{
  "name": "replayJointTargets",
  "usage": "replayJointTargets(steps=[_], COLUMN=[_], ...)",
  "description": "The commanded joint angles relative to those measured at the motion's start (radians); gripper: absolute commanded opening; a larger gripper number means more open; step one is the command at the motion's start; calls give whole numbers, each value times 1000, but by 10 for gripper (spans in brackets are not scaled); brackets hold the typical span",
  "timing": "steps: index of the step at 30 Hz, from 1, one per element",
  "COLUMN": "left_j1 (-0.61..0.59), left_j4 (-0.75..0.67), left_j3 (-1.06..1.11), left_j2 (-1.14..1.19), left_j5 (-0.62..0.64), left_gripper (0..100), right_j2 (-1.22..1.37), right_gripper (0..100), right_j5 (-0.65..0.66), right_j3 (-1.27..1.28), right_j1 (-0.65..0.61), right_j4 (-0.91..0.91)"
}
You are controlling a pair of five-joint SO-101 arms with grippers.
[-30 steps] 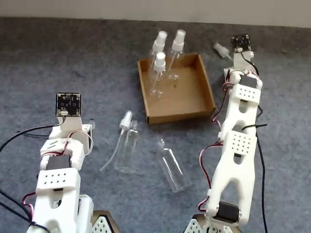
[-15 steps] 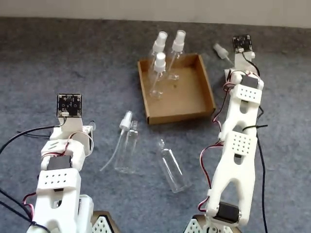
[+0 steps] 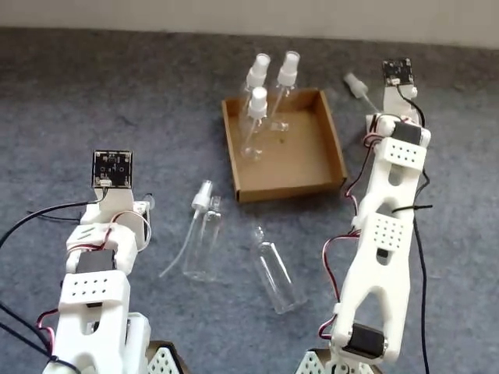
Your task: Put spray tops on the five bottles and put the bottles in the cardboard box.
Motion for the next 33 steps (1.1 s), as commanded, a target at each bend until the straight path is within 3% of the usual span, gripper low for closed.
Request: replayJointTargets(steps=[1, 15, 33], left_j1=[18, 19, 19], left_j4=[-20, -20, -20], left_j3=[-4, -4, -4], left_j2=[-2, -2, -2], left_j5=[8, 8, 8], left_gripper=[174, 174, 174], right_j2=[-1, -56, -104], right_gripper=[4, 4, 46], right_j5=[-9, -9, -9], right_j3=[-39, -44, -44], right_j1=[33, 13, 4], right_j4=[51, 185, 177])
